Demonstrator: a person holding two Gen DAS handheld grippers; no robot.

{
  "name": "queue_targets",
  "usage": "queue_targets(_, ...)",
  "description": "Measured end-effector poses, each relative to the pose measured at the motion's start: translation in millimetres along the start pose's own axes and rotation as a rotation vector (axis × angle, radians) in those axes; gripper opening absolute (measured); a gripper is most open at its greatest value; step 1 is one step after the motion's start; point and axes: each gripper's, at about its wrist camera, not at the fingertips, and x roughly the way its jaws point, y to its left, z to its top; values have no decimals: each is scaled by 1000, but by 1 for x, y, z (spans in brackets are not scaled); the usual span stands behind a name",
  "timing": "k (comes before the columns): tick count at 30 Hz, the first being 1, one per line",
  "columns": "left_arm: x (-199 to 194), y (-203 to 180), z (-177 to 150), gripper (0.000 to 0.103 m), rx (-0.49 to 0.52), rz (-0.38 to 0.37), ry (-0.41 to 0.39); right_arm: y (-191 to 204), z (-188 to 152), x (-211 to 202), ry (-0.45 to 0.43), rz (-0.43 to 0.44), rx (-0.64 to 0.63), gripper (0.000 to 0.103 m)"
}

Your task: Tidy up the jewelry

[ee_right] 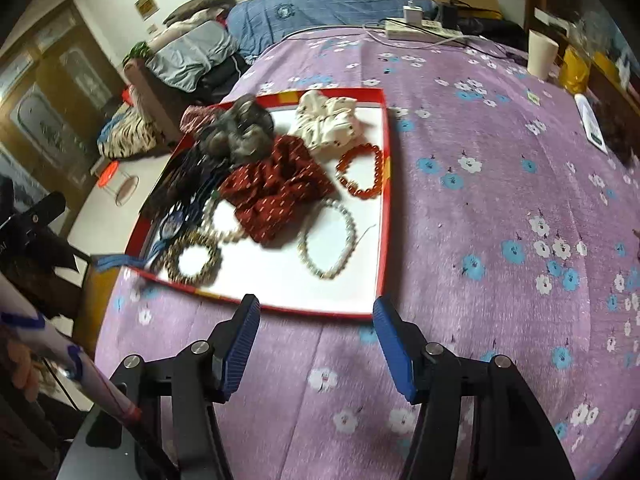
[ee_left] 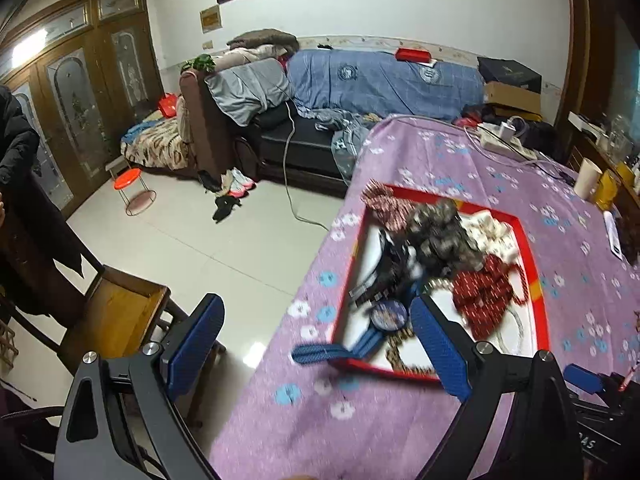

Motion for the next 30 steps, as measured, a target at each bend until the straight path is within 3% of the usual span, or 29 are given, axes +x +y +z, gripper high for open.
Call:
queue_targets(8,-33,-15,-32,94,10,56,23,1,-17,-18,-3,5,-29,65)
queue_targets(30,-111,-83,-108,94,99,17,57,-41,-83,-92,-65,-58,-45,72)
